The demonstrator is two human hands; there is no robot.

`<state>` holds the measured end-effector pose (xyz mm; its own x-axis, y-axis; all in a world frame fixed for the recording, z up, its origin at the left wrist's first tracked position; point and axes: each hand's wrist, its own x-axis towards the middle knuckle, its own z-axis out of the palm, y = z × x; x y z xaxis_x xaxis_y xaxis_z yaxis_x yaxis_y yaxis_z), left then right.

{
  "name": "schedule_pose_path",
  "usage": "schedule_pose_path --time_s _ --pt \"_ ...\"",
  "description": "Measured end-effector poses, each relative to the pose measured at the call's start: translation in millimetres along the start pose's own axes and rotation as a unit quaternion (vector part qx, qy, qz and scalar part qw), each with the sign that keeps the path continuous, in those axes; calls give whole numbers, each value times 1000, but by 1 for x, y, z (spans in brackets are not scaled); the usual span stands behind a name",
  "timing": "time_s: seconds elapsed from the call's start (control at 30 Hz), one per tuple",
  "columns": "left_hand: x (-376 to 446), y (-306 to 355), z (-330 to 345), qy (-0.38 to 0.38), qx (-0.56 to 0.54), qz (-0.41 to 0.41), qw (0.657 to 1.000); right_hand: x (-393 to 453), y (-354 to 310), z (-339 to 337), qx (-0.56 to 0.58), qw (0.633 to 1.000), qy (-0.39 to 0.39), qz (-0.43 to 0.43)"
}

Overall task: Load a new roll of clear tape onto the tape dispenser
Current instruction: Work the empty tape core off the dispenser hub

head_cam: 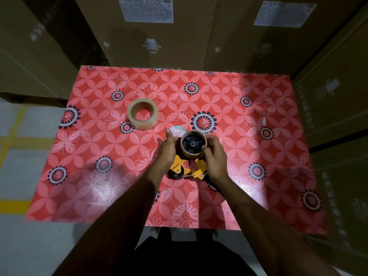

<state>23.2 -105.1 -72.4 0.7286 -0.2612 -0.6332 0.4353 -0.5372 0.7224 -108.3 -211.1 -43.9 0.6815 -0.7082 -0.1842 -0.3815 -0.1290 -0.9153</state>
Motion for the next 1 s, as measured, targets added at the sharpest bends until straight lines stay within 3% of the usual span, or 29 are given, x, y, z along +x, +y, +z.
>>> schedule_pose_path --time_s 0.2,0.37,0.47,0.6,0.77,0.87,1.0 --pt "-18 9 -1 -41 -21 5 999 -3 0 -1 10 1000 1 -25" --pt "-9 5 0 -32 -26 2 999 1 3 -1 2 1000 -9 13" --pt "-6 4 -1 -28 -2 -12 1000 0 -2 -2 -16 999 -37 -9" --pt "3 1 1 -15 59 -19 998 -3 -2 -4 -5 999 -5 -32" --pt "13 -8 0 -12 19 -6 1000 -3 -1 -2 -2 1000 -4 -9" --pt "15 -10 0 -28 70 -6 997 -2 -1 -1 -30 999 -36 -23" --pt "18 -16 0 -24 72 14 997 -1 4 -3 -13 999 -9 -42"
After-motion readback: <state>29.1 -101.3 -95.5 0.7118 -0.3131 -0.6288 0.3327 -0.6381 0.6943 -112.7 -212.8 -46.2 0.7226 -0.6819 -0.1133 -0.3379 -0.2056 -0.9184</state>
